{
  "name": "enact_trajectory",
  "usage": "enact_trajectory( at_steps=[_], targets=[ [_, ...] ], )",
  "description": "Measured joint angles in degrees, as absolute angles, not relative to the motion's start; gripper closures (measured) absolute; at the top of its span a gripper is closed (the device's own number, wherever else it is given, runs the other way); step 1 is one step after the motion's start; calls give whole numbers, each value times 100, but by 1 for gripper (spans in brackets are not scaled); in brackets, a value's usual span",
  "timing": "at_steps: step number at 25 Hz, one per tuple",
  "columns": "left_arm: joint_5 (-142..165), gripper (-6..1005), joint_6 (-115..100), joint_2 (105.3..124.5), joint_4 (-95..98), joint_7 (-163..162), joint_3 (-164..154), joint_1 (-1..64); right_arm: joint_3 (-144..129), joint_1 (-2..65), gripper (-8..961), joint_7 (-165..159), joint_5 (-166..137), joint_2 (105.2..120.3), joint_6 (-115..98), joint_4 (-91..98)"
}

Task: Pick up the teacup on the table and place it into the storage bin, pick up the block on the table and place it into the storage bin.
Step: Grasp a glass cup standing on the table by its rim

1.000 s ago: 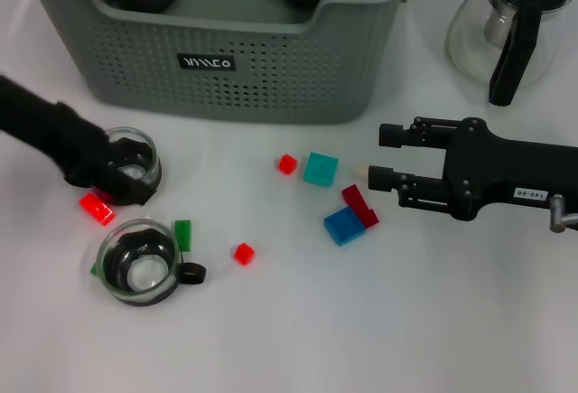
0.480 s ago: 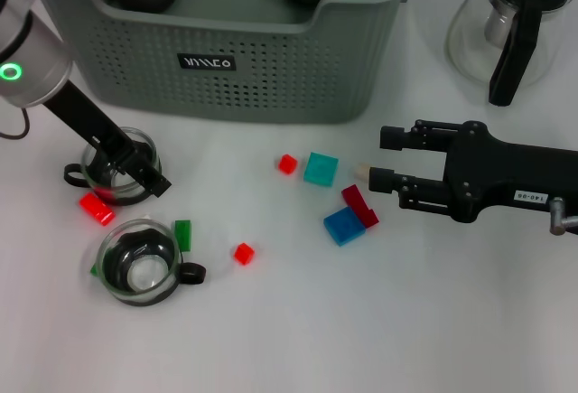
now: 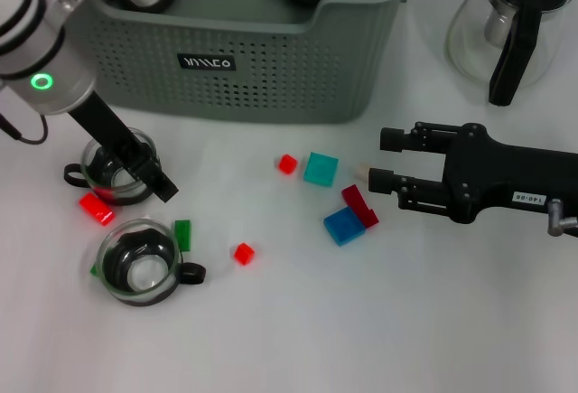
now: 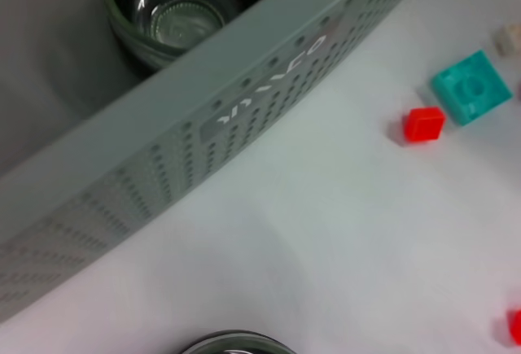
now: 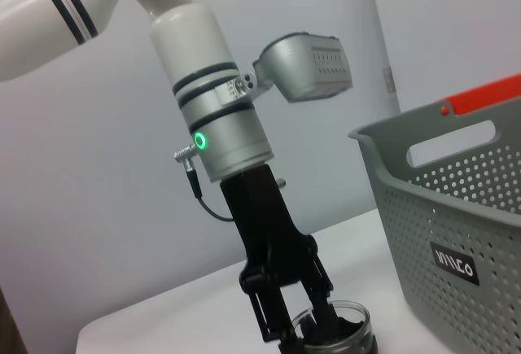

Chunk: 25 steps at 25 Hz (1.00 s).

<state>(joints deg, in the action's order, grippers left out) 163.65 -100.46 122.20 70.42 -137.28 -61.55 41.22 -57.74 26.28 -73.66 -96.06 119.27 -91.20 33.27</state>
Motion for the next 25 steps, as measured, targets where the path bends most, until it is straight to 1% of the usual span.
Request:
enact_trajectory(
  at_steps=[17,25],
  targets=[
    [16374,250,-9410,12132,6147,-14228,-6578,4275,-5791,2628,312,-7374,-9606,11927,-9147,3323],
    [16374,260,-9251,12099,6083,-14470,-6648,4286,-5809,2603,312,-7374,-9606,11906,-9171,3277]
  ],
)
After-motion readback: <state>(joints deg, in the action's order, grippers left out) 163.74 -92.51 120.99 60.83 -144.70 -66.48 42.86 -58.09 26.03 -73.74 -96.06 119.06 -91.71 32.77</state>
